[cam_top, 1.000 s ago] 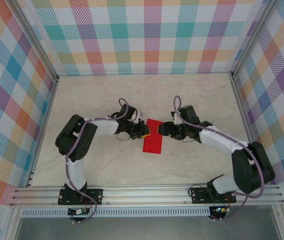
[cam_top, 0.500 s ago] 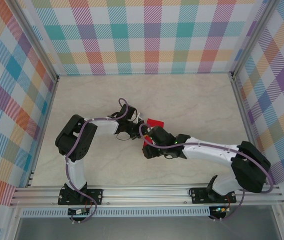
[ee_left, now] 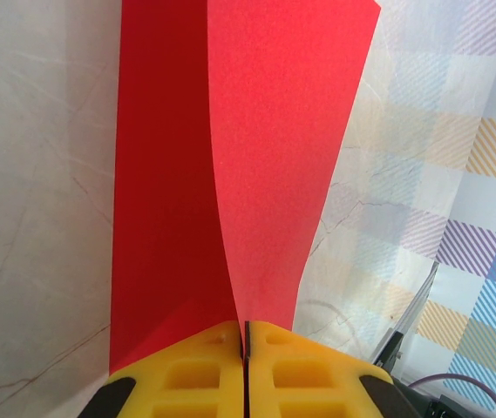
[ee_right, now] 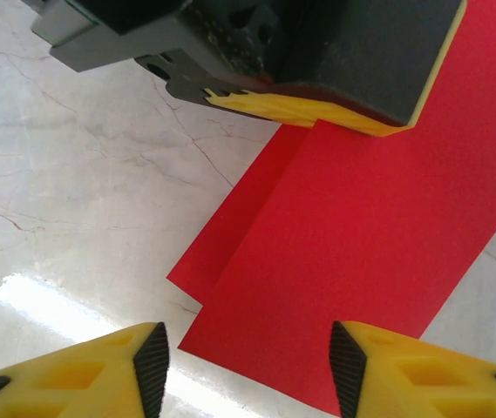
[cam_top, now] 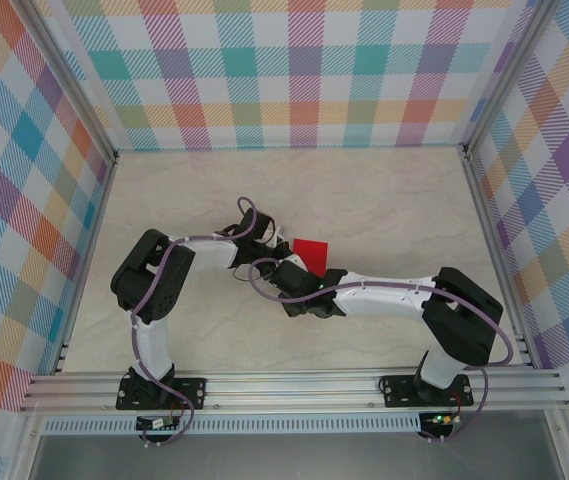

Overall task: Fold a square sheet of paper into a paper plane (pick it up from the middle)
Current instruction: Fold the triangle a second time at the center of the table.

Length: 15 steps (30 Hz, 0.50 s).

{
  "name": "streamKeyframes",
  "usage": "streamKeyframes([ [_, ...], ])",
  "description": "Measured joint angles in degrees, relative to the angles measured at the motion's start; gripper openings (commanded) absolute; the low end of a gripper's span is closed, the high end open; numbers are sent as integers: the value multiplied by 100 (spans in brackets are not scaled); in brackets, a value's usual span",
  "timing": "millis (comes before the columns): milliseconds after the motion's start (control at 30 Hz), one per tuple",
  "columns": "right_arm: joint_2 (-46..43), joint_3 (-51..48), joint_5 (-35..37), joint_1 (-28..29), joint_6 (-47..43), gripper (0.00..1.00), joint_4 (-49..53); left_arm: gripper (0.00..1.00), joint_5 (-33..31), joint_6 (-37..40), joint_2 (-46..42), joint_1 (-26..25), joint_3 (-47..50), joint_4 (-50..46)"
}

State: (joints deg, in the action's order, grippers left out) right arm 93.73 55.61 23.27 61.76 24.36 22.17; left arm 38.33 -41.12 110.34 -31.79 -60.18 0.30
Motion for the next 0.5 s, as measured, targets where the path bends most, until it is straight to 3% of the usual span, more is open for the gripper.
streamKeyframes([
  [367,-2,11,278,24,-68,29,57,7,-2,0,0,0,0,-17],
  [500,-17,11,352,24,-90,26,125,7,-2,2,0,0,0,-26],
])
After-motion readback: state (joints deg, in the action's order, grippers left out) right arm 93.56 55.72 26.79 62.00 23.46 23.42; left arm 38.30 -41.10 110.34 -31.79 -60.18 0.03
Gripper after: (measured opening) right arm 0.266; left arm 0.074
